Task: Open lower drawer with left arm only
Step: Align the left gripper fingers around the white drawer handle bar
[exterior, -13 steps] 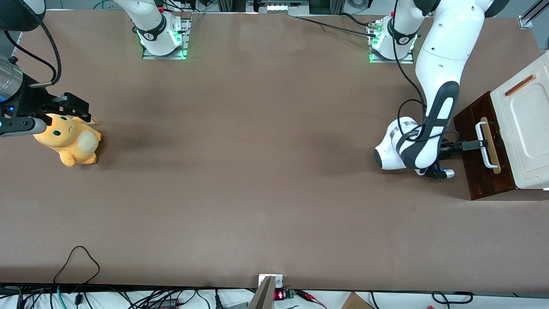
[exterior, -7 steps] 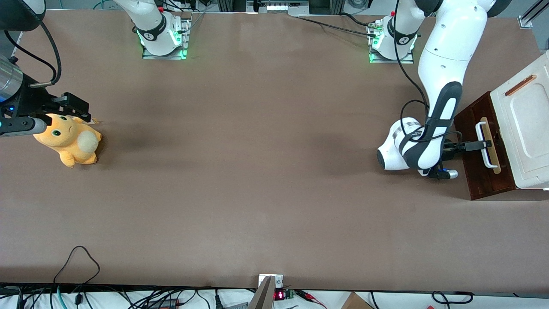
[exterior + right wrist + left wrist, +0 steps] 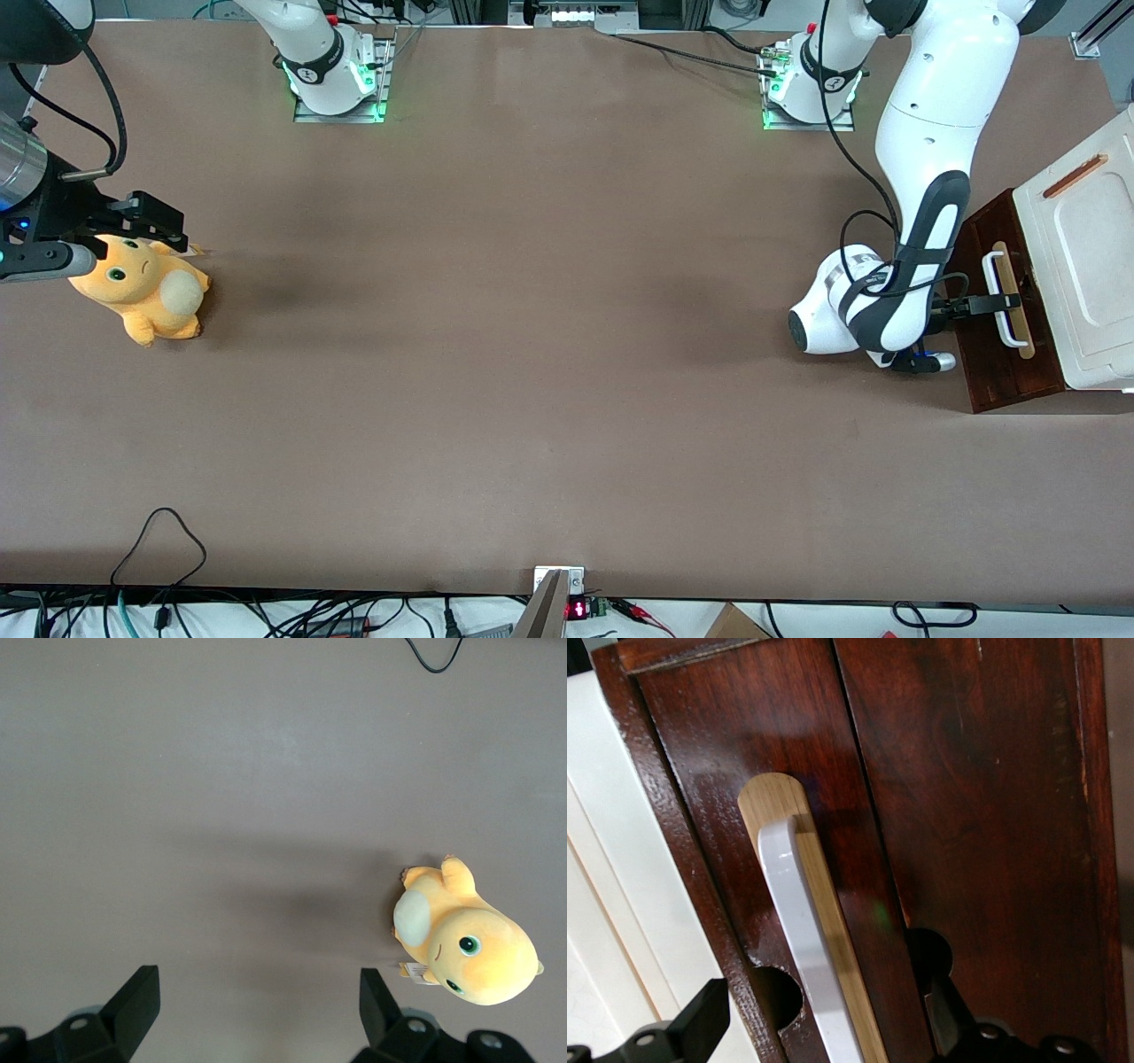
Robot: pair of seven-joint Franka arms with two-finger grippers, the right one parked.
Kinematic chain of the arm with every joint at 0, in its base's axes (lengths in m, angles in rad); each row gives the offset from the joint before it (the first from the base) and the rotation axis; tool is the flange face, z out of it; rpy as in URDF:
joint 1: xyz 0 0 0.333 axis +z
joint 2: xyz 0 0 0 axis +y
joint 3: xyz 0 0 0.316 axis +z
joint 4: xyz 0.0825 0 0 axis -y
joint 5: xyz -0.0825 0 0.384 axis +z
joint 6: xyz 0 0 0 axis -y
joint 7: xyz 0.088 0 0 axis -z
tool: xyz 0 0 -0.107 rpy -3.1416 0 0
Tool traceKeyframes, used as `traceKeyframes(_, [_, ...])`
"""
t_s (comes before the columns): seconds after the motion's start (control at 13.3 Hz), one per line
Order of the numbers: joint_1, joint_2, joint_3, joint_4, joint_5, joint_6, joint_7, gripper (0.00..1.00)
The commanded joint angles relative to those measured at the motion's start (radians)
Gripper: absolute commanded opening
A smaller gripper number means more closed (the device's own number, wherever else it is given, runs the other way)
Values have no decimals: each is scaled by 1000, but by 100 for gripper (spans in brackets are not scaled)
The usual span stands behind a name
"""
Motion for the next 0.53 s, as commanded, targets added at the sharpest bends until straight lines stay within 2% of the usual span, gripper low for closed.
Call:
traceKeyframes(0.0, [5, -12, -4, -14, 31, 7, -14, 100])
traceKeyframes(0.45, [19, -10, -4, -14, 32, 10, -17, 100])
